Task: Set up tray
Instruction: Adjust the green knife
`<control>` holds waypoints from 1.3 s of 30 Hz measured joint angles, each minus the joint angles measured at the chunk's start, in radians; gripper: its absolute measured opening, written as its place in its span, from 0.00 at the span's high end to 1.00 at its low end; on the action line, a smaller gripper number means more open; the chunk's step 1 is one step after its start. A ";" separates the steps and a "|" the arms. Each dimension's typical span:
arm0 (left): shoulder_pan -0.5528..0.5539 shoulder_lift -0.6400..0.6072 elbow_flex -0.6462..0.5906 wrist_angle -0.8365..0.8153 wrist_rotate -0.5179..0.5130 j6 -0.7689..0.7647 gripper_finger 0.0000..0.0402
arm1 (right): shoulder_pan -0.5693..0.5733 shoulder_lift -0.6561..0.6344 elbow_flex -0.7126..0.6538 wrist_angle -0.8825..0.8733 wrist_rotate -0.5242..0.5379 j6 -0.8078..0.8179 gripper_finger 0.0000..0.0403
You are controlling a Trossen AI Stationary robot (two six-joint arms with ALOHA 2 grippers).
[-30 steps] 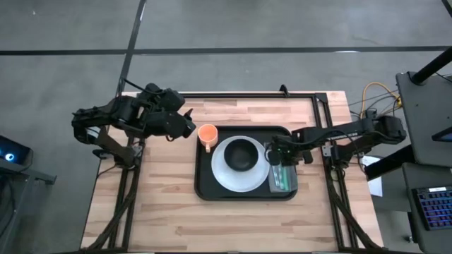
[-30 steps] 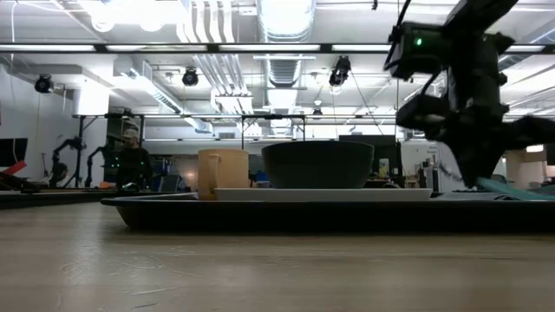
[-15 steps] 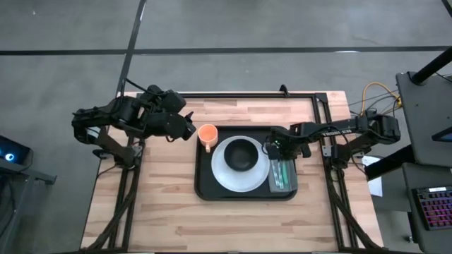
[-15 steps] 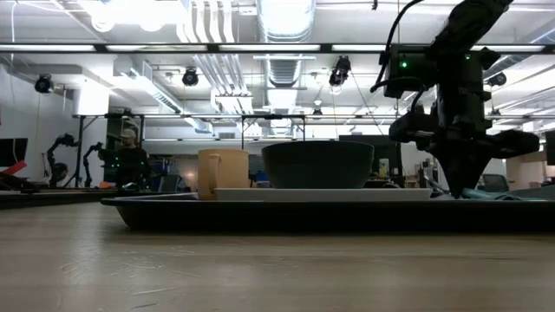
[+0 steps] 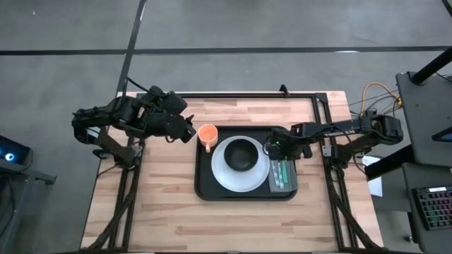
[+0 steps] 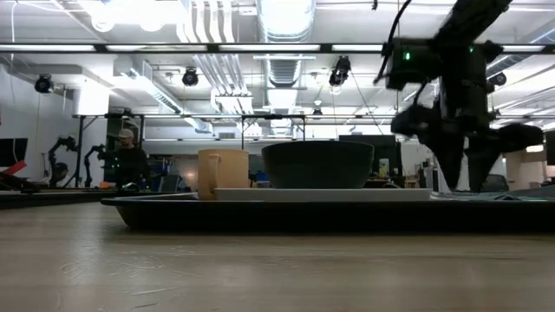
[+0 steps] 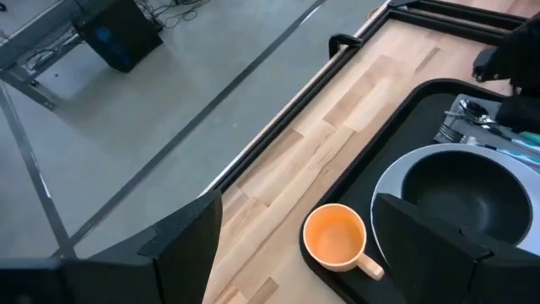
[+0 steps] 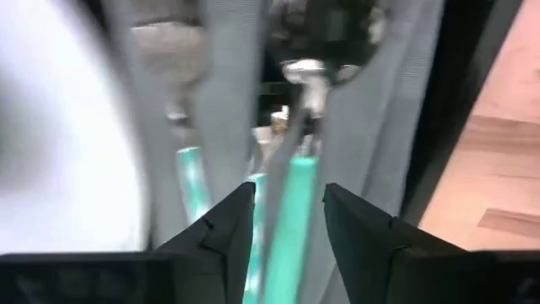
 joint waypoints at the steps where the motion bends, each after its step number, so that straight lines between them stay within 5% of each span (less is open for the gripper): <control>1: 0.000 0.000 0.000 0.000 0.000 0.000 0.29 | 0.009 -0.016 0.009 -0.002 0.006 0.002 0.66; 12: 0.000 -0.017 -0.008 -0.008 -0.124 0.008 0.29 | 0.190 -0.278 0.113 -0.116 0.366 0.031 0.59; 18: 0.000 -0.059 -0.115 -0.007 -0.166 0.013 0.29 | 0.321 -0.361 0.098 -0.114 0.529 -0.015 0.53; 29: 0.000 -0.141 -0.364 -0.008 -0.129 -0.145 0.29 | 0.336 -0.231 -0.011 0.093 0.424 0.016 0.52; 39: 0.000 -0.149 -0.362 -0.007 -0.121 -0.156 0.29 | 0.339 -0.070 -0.013 0.121 0.374 0.029 0.53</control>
